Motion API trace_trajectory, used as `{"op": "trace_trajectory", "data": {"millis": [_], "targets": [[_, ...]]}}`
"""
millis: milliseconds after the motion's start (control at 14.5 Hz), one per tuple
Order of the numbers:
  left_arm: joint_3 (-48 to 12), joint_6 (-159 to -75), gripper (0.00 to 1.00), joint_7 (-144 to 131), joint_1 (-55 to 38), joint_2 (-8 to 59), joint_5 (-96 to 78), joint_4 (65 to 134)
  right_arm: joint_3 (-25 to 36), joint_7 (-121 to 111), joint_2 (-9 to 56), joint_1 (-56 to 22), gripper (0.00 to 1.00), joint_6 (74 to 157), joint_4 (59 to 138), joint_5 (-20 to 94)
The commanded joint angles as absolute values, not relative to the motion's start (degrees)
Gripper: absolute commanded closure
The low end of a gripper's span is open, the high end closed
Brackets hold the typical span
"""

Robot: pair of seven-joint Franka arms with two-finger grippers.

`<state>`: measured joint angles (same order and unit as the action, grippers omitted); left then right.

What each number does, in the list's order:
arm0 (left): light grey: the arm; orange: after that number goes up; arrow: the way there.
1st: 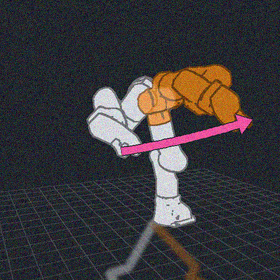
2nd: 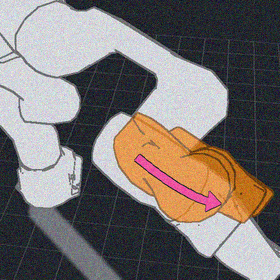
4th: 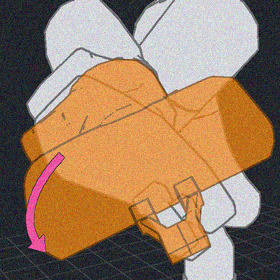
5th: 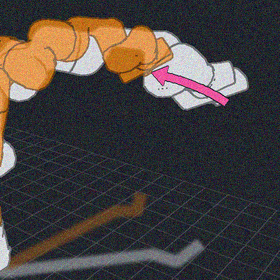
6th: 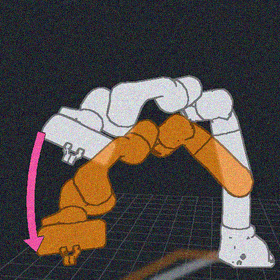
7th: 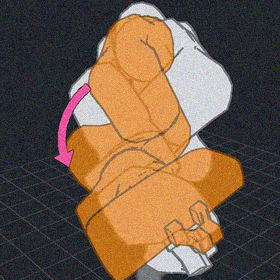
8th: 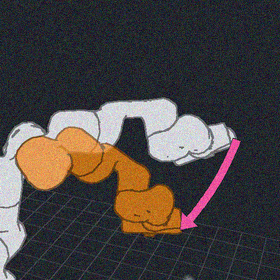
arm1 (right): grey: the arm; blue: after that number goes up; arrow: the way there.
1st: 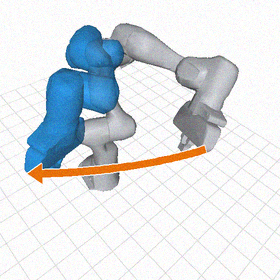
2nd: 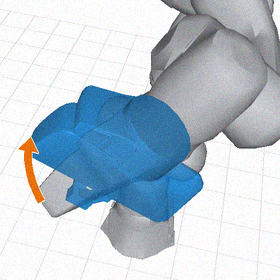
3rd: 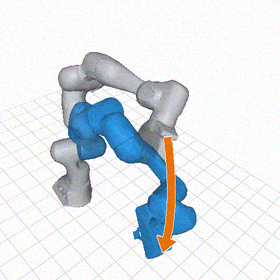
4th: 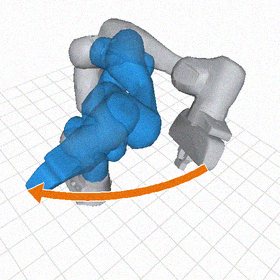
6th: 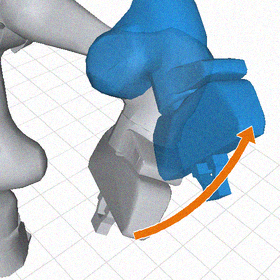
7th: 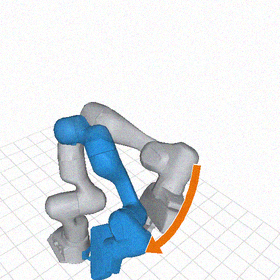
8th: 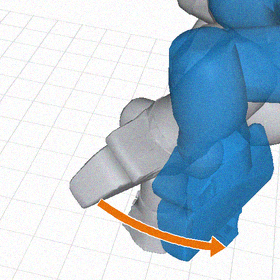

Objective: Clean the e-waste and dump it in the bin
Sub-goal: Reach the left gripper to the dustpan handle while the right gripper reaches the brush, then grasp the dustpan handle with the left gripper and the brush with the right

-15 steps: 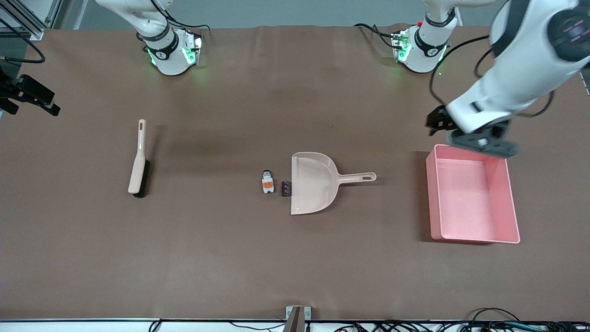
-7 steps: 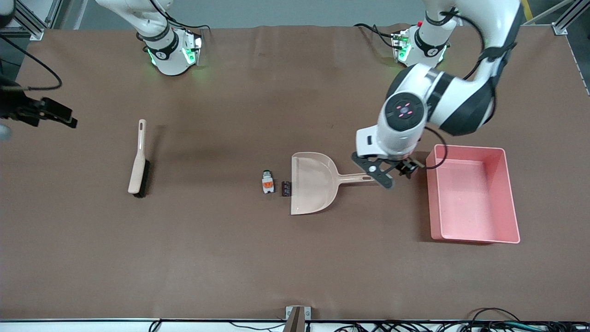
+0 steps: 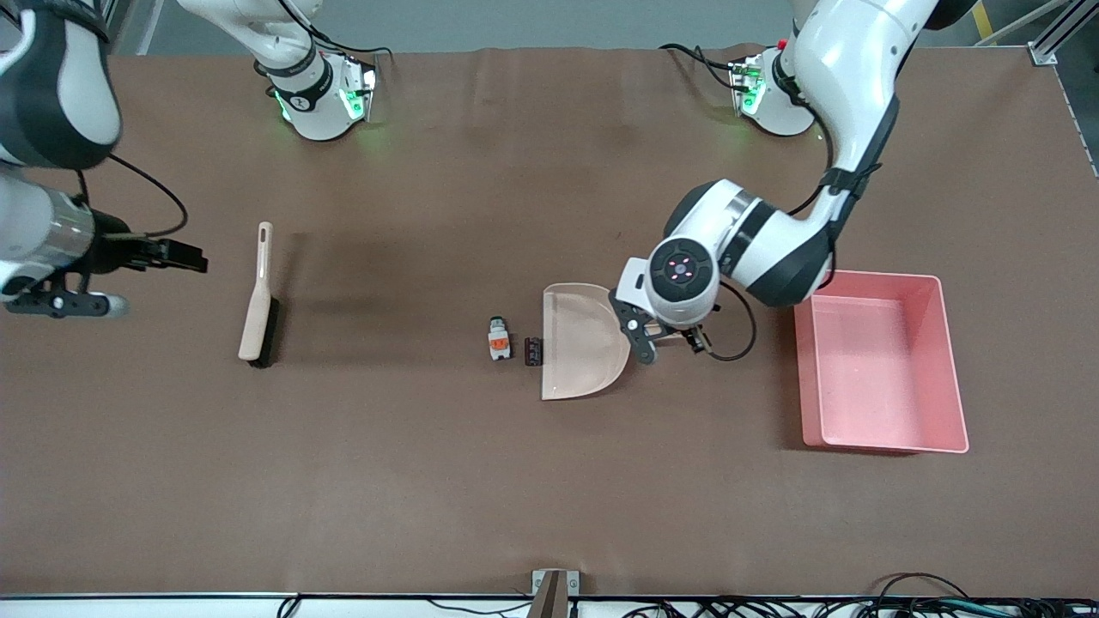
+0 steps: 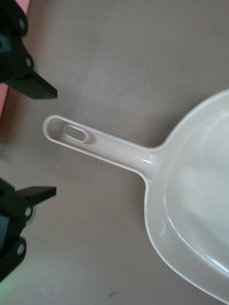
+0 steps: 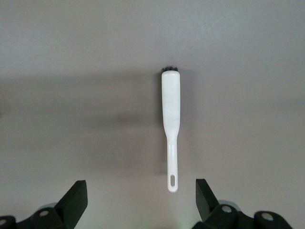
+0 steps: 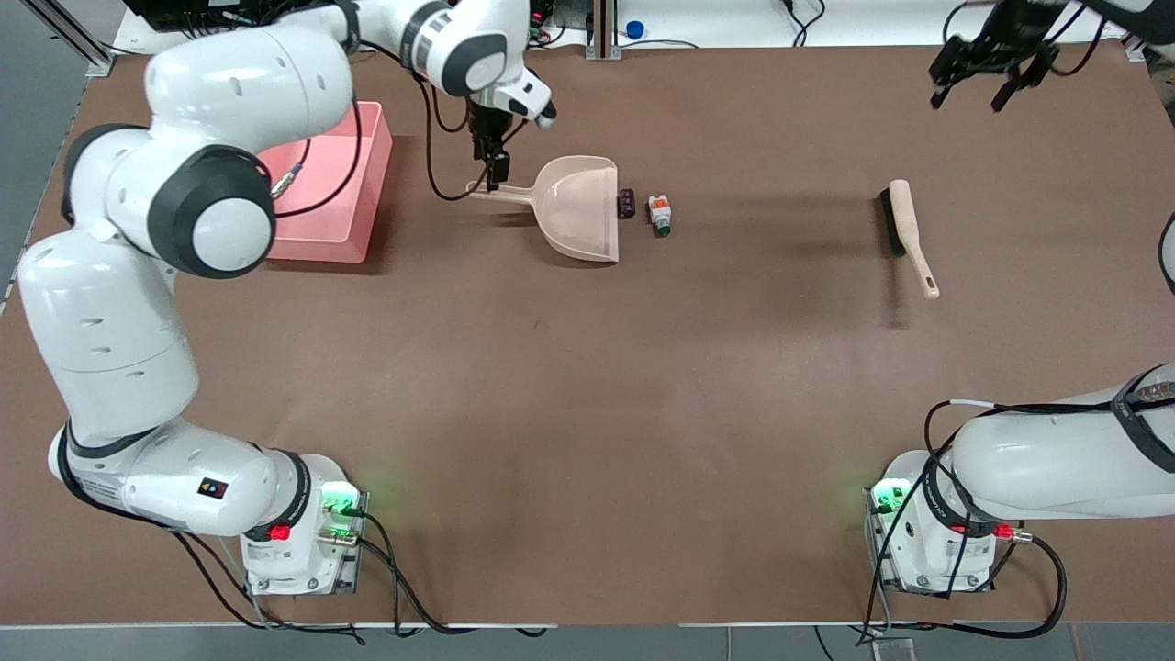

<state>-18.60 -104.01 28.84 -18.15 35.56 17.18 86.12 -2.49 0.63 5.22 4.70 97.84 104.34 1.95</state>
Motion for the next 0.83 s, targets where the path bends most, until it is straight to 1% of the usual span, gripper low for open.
{"op": "trace_trajectory", "data": {"millis": [0,275,551,757], "targets": [[-18.9,-103.3,0.24,32.6,-20.3,37.8,21.6,84.1,-2.6,-0.1,2.8,4.9,0.0,104.9,113.1,0.9],[-18.9,-106.5,0.24,33.2,-21.5,39.3,26.3,84.2,-2.5,-0.1,0.4,5.0,0.0,120.7,127.1,0.6],[-18.8,-107.9,0.24,34.2,-23.9,40.7,28.6,84.2,-2.5,-1.7,0.6,6.2,0.0,134.1,135.8,0.3],[-18.8,-109.9,0.25,35.0,-23.9,41.3,29.2,84.3,-2.5,-4.2,1.1,7.8,0.0,142.6,140.1,0.2]]}}
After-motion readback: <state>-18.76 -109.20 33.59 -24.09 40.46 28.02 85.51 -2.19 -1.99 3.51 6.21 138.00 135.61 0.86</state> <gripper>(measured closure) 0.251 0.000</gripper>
